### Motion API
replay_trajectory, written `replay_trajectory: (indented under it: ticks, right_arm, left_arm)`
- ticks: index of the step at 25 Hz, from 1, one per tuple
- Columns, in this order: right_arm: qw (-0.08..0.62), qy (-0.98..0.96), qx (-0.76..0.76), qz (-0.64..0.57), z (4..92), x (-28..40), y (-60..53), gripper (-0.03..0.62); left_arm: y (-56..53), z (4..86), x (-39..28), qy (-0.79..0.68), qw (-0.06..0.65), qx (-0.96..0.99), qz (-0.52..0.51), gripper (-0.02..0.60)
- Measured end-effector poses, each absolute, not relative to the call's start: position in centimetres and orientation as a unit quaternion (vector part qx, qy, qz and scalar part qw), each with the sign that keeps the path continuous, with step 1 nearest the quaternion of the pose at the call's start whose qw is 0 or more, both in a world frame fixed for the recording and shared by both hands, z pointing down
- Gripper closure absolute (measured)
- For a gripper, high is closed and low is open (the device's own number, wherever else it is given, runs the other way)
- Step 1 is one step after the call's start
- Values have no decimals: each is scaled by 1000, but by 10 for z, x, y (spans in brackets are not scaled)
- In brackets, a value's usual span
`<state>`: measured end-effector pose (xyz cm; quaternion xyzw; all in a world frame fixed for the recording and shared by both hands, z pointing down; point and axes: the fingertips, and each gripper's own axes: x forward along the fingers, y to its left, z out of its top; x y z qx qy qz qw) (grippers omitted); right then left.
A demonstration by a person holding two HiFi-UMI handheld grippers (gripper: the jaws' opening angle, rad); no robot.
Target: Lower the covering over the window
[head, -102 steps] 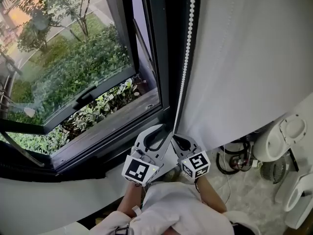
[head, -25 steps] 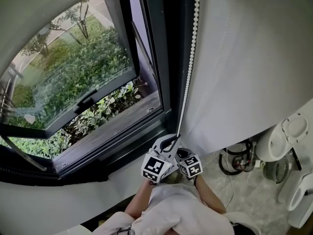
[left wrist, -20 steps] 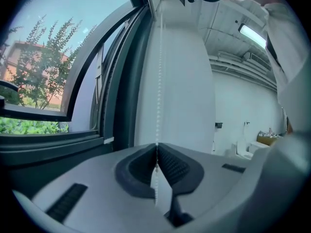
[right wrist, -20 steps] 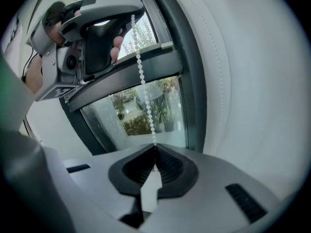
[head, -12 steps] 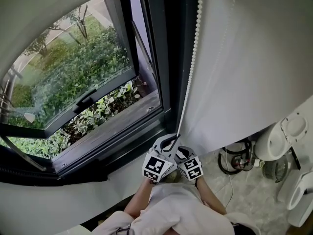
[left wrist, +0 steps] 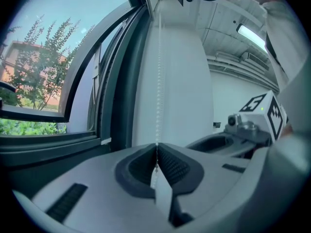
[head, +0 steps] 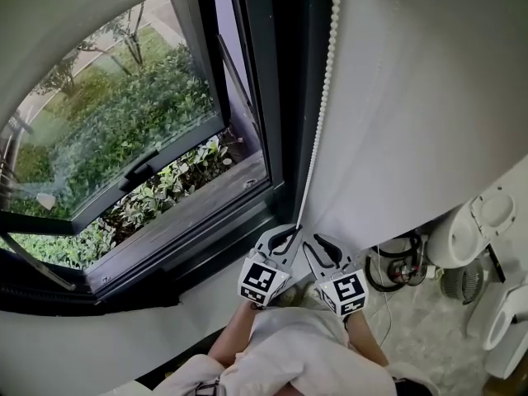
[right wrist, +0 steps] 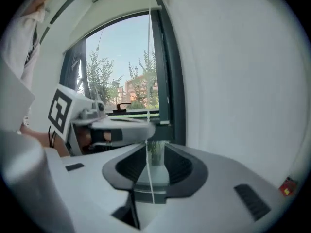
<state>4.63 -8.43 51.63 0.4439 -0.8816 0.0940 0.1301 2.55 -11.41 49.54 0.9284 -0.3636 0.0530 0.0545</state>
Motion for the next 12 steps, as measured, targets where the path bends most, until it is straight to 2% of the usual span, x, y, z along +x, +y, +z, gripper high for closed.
replay_trajectory:
  ticks: [12]
  right_arm:
    - [48, -899, 435, -10, 386, 40, -95, 487]
  left_arm:
    - [-114, 496, 25, -365, 54, 928, 51, 563]
